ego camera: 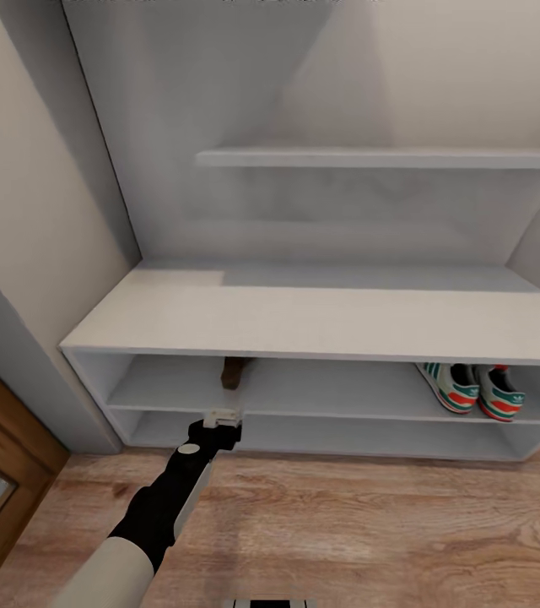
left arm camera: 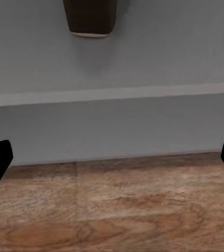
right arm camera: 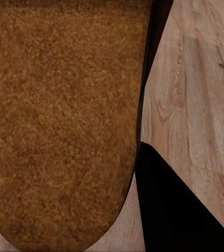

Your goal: Pick up the two gym shoes and the two sandals from the corridor floor and place them onto the hallstand (shoe rack) in the corridor, making sure they are on the rack and not on the floor. Arrange them so the two gym shoes are next to each other and the two sandals are next to each other.

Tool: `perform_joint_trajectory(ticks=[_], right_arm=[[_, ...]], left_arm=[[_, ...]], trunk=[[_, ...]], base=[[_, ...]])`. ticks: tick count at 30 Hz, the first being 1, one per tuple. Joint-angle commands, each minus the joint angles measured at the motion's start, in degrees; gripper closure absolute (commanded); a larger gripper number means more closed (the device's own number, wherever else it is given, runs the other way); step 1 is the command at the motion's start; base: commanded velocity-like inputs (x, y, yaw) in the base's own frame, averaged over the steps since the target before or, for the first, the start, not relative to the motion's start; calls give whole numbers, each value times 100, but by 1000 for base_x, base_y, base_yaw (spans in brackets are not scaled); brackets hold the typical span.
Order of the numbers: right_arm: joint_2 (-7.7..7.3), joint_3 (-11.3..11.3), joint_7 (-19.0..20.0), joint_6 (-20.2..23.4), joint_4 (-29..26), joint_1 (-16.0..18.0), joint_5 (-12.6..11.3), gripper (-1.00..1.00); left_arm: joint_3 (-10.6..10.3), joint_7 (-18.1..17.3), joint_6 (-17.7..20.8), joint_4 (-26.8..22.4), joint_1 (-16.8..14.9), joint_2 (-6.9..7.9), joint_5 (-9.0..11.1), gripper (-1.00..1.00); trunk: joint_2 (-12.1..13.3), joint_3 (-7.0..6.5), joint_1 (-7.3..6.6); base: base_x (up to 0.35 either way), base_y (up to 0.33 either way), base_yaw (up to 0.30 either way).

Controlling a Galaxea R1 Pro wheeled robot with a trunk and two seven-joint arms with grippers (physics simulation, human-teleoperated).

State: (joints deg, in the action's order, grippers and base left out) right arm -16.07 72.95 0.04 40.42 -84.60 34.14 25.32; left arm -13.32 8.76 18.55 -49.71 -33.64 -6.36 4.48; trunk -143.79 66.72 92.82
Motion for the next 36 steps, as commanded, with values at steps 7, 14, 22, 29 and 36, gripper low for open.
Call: perform_joint_trajectory(ticks=[7, 14, 22, 29, 36], right_arm=[[-1, 0, -13, 19, -4, 5, -9, 100], [-1, 0, -19, 19, -4, 5, -9, 100], [-1, 0, -21, 19, -4, 5, -9, 100], [-1, 0, -21, 19, -8, 5, -9, 100], [-1, 0, -21, 19, -19, 5, -6, 100]], left_arm=[[-15, 51, 26, -18, -3, 4, 53, -100], [-13, 54, 26, -18, -5, 4, 68, -100], [-19, 56, 27, -20, -4, 4, 70, -100], [-21, 54, 26, -21, -2, -2, 77, -100], [-27, 56, -7, -21, -2, -5, 80, -100]], trunk=[[-2, 5, -4], [-2, 5, -4], [-2, 5, -4], [-2, 5, -4], [-2, 5, -4]], base=[[-279, 0, 0], [-47, 0, 0], [-218, 0, 0], [-333, 0, 0], [-336, 0, 0]])
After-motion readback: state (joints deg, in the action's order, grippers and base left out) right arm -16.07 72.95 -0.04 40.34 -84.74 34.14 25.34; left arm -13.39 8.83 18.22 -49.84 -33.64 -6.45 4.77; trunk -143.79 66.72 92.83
